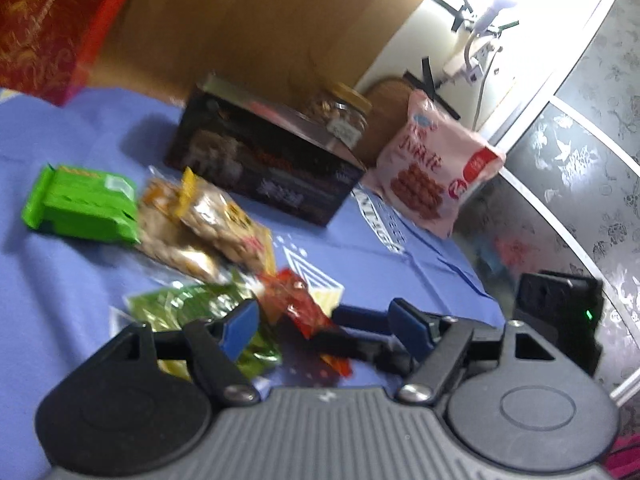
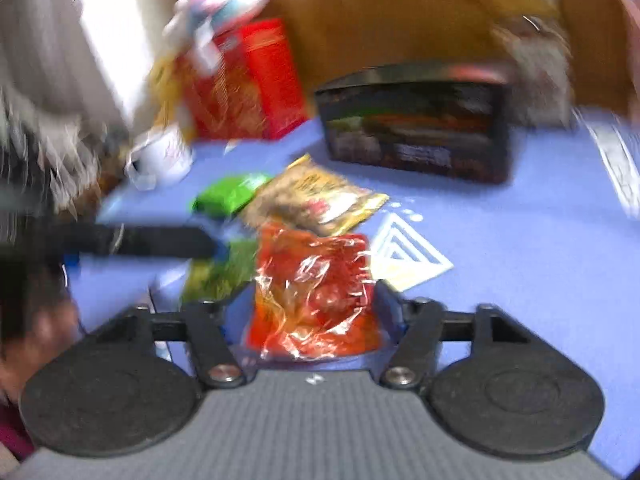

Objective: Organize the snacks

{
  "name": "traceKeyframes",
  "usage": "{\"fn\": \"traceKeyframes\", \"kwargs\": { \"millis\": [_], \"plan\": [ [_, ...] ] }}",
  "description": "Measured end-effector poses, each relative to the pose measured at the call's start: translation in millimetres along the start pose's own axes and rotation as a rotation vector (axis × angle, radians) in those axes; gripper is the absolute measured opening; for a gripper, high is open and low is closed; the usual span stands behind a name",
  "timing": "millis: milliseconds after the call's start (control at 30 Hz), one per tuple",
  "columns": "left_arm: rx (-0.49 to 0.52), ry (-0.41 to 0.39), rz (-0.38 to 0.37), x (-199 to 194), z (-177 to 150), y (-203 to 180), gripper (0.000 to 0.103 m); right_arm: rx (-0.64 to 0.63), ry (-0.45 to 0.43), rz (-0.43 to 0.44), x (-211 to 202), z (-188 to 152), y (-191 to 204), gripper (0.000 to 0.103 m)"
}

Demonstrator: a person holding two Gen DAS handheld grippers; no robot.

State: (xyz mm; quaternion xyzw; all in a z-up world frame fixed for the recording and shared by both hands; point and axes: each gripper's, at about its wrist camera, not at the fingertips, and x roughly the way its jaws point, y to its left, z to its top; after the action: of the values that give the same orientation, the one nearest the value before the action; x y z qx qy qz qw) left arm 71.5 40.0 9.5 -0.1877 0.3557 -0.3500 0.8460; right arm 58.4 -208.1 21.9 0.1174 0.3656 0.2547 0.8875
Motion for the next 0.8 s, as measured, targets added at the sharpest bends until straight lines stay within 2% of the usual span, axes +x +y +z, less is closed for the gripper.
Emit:
{"fn": "traceKeyframes", "kwargs": {
  "millis": [67, 133, 200, 233, 267, 300, 333, 400, 467, 533, 600, 667, 733, 800],
  "plan": [
    [-0.018, 0.027, -0.009, 7, 1, -1, 0.074, 0.057, -0.013, 0.04, -5, -2, -12, 0.058],
    [-0.034, 0.056, -0.01, 16, 6, -3, 0.074, 0.044, -0.021, 0.041, -6, -4, -11, 0.059],
    [-0.045, 0.084, 0.0, 28, 11, -5, 0.068, 0.013, -0.03, 0.031, -6, -7, -5, 0.059],
    [-0.05, 0.102, 0.01, 36, 13, -5, 0.055, 0.008, -0.034, 0.032, -7, -8, -5, 0.059],
    [-0.06, 0.129, 0.028, 45, 15, -4, 0.047, 0.012, -0.037, 0.038, -7, -9, -6, 0.06],
    [-0.068, 0.148, 0.048, 52, 14, -2, 0.03, 0.018, -0.043, 0.039, -7, -8, -10, 0.061],
    [-0.073, 0.157, 0.062, 57, 14, -1, 0.022, 0.017, -0.049, 0.034, -10, -9, -10, 0.067],
    [-0.099, 0.152, 0.04, 59, 13, 4, 0.021, -0.029, -0.051, 0.011, -13, -13, -6, 0.074],
    [-0.089, 0.14, 0.048, 57, 12, 3, 0.021, -0.101, -0.04, -0.001, -14, -16, -1, 0.086],
    [-0.091, 0.127, 0.04, 53, 10, 3, 0.018, -0.188, -0.021, -0.026, -12, -21, 9, 0.091],
    [-0.114, 0.106, -0.027, 44, 10, 5, 0.015, -0.255, -0.007, -0.067, -8, -24, 19, 0.092],
    [-0.12, 0.084, -0.08, 31, 11, 5, 0.015, -0.286, -0.002, -0.091, -4, -24, 22, 0.092],
    [-0.109, 0.072, -0.092, 25, 14, 1, 0.015, -0.276, -0.006, -0.088, -4, -23, 19, 0.09],
    [-0.113, 0.072, -0.093, 23, 18, 0, 0.015, -0.26, -0.019, -0.085, -4, -21, 15, 0.069]
  ]
}}
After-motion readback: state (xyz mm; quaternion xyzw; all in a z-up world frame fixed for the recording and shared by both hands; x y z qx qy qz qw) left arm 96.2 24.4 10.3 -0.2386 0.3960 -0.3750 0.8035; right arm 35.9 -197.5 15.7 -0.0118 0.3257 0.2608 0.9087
